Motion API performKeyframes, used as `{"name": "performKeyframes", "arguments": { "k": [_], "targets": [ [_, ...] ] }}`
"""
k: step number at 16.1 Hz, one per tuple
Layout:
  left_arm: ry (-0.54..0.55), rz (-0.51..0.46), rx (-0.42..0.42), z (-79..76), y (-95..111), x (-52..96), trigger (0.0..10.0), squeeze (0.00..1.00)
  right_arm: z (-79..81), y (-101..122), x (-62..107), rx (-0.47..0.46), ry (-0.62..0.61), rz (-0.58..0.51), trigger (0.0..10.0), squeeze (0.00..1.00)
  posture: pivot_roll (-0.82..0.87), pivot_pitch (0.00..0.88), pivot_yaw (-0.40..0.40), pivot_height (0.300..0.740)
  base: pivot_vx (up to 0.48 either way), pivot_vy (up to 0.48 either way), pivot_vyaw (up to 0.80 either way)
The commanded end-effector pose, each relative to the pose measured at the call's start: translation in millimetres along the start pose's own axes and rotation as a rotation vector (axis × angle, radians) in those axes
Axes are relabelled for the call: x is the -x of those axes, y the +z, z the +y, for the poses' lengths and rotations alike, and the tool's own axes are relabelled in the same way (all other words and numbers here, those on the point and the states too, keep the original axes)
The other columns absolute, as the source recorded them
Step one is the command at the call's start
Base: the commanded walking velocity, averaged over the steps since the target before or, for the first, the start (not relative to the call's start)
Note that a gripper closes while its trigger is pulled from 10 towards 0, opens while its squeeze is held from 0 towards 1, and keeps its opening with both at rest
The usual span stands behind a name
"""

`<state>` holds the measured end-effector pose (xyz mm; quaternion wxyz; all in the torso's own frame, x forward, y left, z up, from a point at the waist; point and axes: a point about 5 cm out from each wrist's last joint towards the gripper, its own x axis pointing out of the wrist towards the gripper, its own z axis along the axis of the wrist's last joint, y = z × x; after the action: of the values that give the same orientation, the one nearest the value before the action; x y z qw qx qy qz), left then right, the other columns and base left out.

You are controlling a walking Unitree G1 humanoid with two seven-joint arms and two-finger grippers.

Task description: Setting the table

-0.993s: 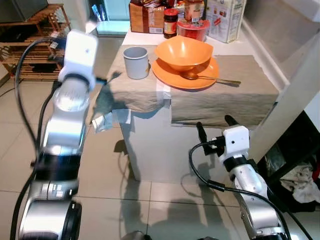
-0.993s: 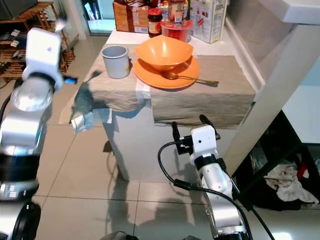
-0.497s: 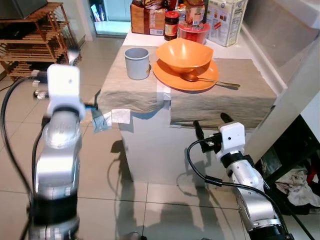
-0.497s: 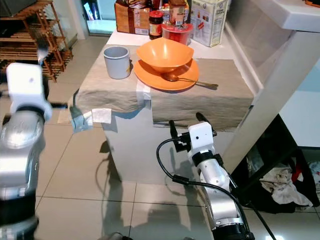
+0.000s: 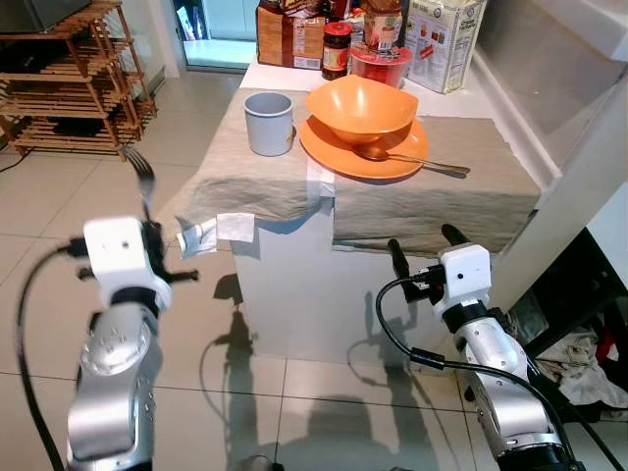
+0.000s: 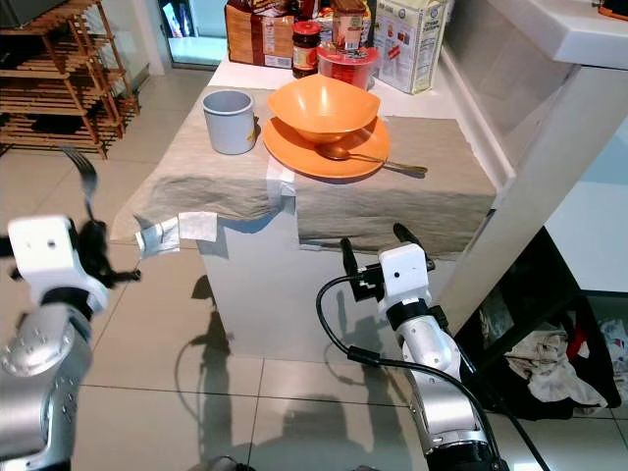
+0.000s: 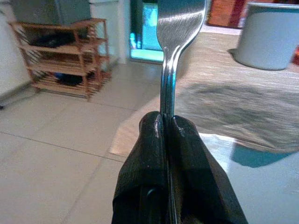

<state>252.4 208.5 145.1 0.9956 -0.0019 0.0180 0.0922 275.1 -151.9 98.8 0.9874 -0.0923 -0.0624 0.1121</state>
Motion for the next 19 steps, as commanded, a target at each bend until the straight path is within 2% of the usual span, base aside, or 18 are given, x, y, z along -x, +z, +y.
{"name": "performKeyframes", "arguments": {
  "k": [1,3,5,7,10,11,13,15,16,19],
  "targets": [
    [-0.008,0.003,0.009,1.7,-6,4.1,0.0,0.00,-6.5,-3,4.2,-0.009,-0.018,0.008,10.0,0.00,-0.01,0.000,0.007,0.731,0.000,0.000,0.00],
    [-0.006,0.000,-0.001,1.9,-10,9.7,0.0,0.00,-11.7,-4,6.8,-0.021,-0.038,0.002,10.0,0.00,-0.01,0.000,0.001,0.731,0.000,0.000,0.00],
    [0.013,0.018,0.006,4.1,-17,18.1,0.0,0.00,-28.3,-9,20.4,-0.083,-0.152,0.016,10.0,0.00,-0.01,0.000,-0.001,0.731,0.000,0.000,0.00],
    [0.019,0.025,0.012,5.8,-23,21.6,0.0,0.00,-34.5,-17,32.2,-0.123,-0.207,0.054,10.0,0.00,-0.02,0.000,0.003,0.731,0.000,0.000,0.00],
    [-0.014,0.102,0.006,8.0,-48,35.4,0.0,0.00,-33.3,-23,47.9,-0.078,-0.158,0.094,10.0,0.00,-0.04,0.000,0.005,0.731,0.000,0.000,0.00],
    [-0.078,0.166,0.008,3.0,-62,46.9,0.0,0.00,-31.6,-23,54.9,-0.059,-0.125,0.100,10.0,0.00,-0.04,0.000,0.001,0.731,0.000,0.000,0.00],
    [-0.120,0.184,0.014,-2.4,-69,56.5,0.0,0.00,-29.5,-22,58.7,-0.050,-0.096,0.103,10.0,0.00,-0.05,0.000,-0.001,0.731,0.000,0.000,0.00],
    [-0.139,0.160,0.033,-9.7,-65,55.2,0.0,0.00,-28.9,-21,56.5,-0.047,-0.094,0.098,10.0,0.00,-0.04,0.000,-0.006,0.731,0.000,0.000,0.00],
    [-0.143,0.118,0.031,-12.0,-57,47.1,0.0,0.00,-26.7,-19,50.2,-0.045,-0.084,0.089,10.0,0.00,-0.04,0.000,-0.005,0.731,0.000,0.000,0.00],
    [-0.146,0.082,0.033,-11.7,-51,38.5,0.0,0.00,-24.8,-19,41.9,-0.045,-0.075,0.081,10.0,0.00,-0.04,0.000,0.002,0.731,0.000,-0.349,0.00]
  ]
}}
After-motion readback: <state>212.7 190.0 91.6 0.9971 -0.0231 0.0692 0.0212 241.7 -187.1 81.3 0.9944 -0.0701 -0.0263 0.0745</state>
